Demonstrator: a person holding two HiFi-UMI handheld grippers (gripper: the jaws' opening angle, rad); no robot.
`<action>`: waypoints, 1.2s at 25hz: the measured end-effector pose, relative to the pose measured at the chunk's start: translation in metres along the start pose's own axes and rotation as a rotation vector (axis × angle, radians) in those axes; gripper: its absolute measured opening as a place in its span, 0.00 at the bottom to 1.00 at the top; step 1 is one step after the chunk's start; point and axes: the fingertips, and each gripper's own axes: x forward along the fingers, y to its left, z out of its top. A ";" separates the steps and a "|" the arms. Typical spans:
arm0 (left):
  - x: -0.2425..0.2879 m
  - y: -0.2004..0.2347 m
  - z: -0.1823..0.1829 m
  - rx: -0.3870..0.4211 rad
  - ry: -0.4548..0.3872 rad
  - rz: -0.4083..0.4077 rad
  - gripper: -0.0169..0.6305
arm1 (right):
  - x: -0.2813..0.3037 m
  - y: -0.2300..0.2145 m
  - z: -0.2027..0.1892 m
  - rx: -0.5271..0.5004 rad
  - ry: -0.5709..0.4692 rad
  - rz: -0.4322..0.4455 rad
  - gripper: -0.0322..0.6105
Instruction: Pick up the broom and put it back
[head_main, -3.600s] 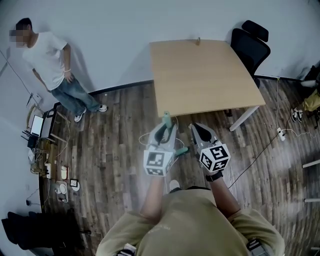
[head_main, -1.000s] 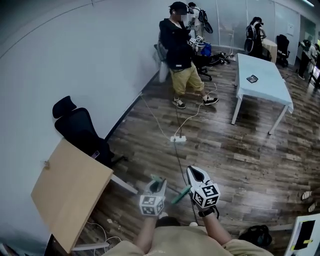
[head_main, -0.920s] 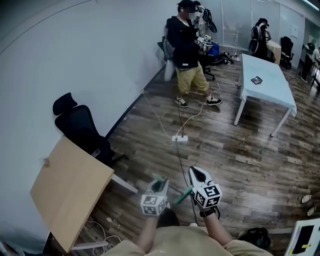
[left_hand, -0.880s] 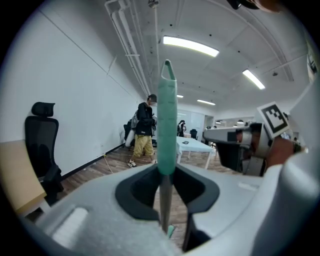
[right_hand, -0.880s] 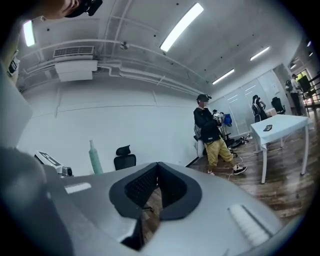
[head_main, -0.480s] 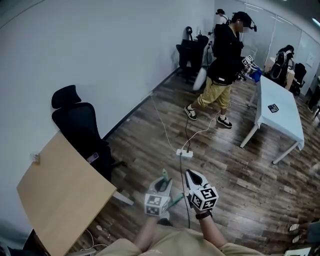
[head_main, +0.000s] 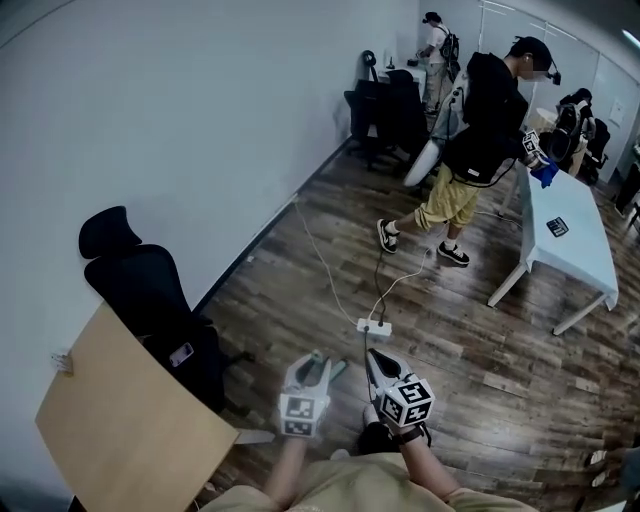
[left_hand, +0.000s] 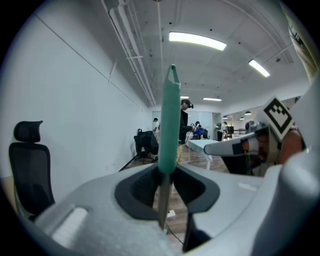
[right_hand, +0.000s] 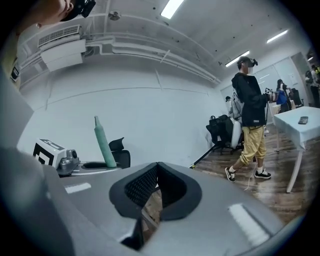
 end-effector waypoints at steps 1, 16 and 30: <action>0.017 0.012 0.002 -0.009 0.003 0.009 0.16 | 0.019 -0.014 0.009 0.008 -0.014 0.008 0.06; 0.265 0.115 0.074 -0.067 0.012 0.143 0.16 | 0.241 -0.201 0.145 0.047 -0.097 0.156 0.06; 0.457 0.294 0.064 -0.276 0.011 0.162 0.16 | 0.484 -0.256 0.166 -0.061 0.065 0.251 0.06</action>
